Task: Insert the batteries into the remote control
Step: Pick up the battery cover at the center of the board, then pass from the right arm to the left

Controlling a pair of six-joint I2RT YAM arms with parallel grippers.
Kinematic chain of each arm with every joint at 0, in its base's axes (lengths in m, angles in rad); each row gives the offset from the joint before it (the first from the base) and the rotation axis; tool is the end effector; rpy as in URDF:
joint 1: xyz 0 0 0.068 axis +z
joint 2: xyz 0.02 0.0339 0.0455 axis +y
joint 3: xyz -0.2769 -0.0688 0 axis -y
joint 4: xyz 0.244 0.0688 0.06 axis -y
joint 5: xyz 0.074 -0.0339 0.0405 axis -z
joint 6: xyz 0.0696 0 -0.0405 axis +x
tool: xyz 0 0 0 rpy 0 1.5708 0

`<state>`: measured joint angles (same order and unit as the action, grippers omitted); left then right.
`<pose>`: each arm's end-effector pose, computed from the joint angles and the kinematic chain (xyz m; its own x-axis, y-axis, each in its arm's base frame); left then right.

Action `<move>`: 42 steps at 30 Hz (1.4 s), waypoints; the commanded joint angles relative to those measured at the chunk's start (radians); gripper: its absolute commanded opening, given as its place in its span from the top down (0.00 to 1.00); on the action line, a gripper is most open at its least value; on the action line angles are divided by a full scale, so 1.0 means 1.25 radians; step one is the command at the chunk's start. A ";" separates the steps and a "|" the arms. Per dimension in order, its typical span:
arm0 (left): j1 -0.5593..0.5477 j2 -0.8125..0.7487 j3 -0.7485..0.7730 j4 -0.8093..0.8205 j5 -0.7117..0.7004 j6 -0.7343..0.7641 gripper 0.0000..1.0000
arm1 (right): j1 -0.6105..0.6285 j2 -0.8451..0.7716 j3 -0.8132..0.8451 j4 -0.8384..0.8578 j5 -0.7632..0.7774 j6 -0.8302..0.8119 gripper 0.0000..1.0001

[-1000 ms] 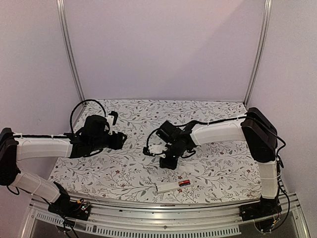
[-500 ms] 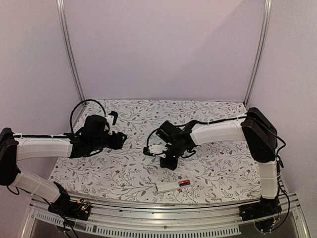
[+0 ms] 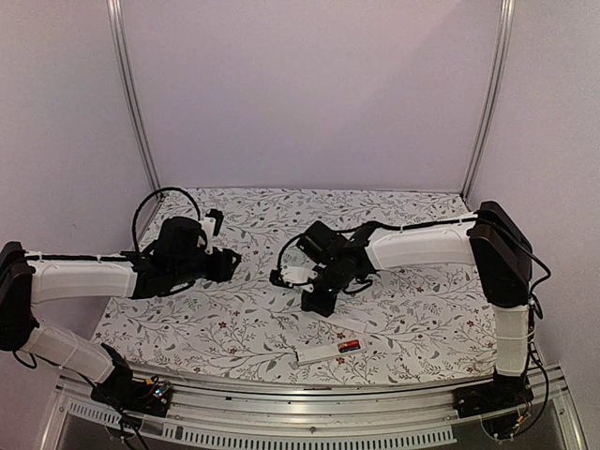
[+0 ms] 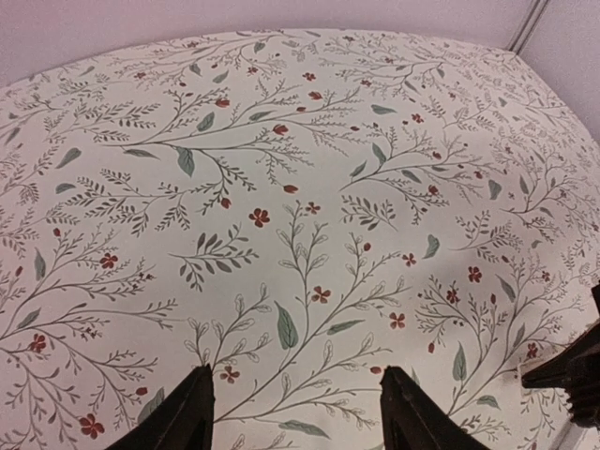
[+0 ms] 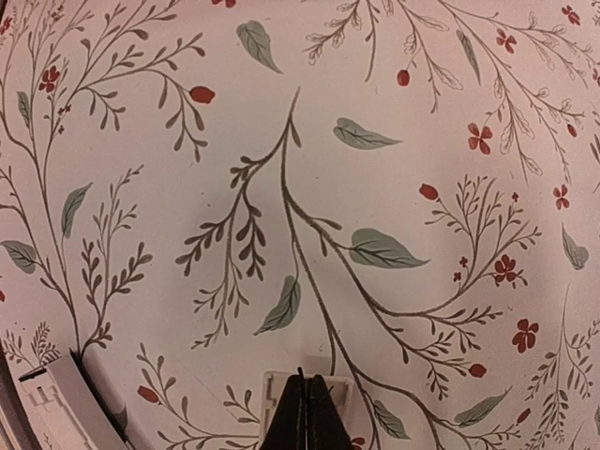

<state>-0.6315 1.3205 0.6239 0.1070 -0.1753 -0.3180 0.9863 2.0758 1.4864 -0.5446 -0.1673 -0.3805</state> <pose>0.2457 -0.1647 0.1920 -0.5715 0.0365 -0.8198 0.3007 0.9388 -0.1678 0.2389 0.3821 0.1408 -0.1444 -0.8819 -0.4488 -0.9853 0.1700 -0.0170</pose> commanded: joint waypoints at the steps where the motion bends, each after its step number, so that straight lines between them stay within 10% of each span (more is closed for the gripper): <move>1: 0.012 -0.005 0.004 0.021 0.016 0.004 0.40 | -0.003 -0.040 0.022 0.011 -0.002 0.013 1.00; 19: -0.016 -0.153 -0.100 0.247 0.190 0.032 0.40 | -0.029 -0.163 0.052 0.132 0.097 0.110 1.00; 27: -0.151 -0.175 -0.098 0.329 0.148 0.089 0.22 | -0.028 -0.226 0.055 0.200 0.129 0.141 1.00; 42: -0.188 0.006 -0.019 0.522 0.159 -0.164 0.16 | 0.011 -0.291 0.033 0.324 0.183 0.187 1.00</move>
<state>-0.8402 1.2823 0.5640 0.6636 0.0170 -0.4419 0.9817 1.7519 1.5452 -0.2054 0.0414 -0.1741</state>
